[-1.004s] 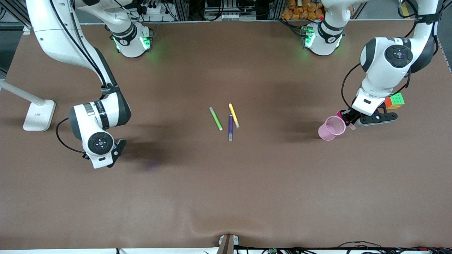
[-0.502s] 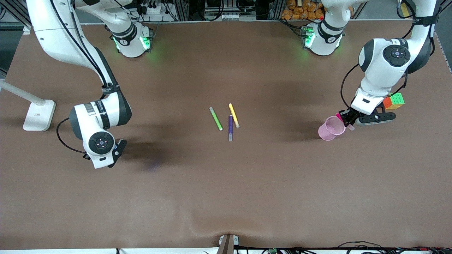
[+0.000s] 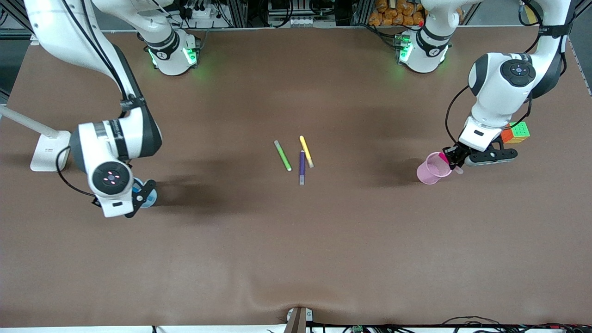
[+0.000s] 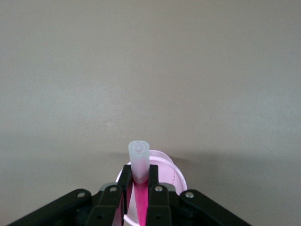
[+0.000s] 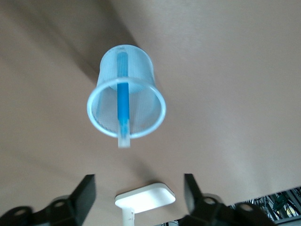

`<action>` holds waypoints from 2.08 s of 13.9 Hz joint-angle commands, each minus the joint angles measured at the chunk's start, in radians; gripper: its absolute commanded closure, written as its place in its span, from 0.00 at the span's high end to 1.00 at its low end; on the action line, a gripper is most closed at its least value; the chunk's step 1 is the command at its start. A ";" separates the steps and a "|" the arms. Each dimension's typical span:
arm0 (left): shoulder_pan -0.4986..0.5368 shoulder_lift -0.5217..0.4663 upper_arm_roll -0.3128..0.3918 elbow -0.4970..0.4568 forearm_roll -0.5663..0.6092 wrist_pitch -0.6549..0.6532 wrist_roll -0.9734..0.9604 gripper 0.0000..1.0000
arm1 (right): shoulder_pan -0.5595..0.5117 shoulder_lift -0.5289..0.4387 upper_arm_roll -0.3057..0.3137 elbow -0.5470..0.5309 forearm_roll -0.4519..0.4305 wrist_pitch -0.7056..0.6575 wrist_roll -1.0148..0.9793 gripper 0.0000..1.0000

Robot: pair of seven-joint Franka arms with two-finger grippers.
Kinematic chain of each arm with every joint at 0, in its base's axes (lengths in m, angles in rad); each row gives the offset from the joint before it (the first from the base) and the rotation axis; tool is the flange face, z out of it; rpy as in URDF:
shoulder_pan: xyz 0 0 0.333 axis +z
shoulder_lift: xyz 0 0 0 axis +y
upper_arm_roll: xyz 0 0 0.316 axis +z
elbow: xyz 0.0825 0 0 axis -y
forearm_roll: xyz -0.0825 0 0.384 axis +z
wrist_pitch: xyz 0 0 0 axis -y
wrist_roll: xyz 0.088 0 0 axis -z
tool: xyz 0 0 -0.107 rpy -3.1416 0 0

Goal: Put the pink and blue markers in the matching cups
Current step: 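Lower the pink marker into the pink cup while the right gripper lowers blue, then open both grippers to release the markers into the cups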

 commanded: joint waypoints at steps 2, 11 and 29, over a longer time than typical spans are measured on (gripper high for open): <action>0.013 0.026 -0.005 -0.006 0.015 0.063 0.010 0.00 | -0.007 -0.028 0.011 0.104 0.035 -0.118 -0.037 1.00; 0.030 0.061 -0.005 -0.026 0.015 0.132 0.010 0.00 | -0.048 -0.163 0.021 0.109 0.292 -0.196 0.426 1.00; 0.027 0.074 -0.010 0.023 0.015 0.054 -0.001 1.00 | -0.182 -0.361 0.004 0.193 0.491 -0.285 0.773 1.00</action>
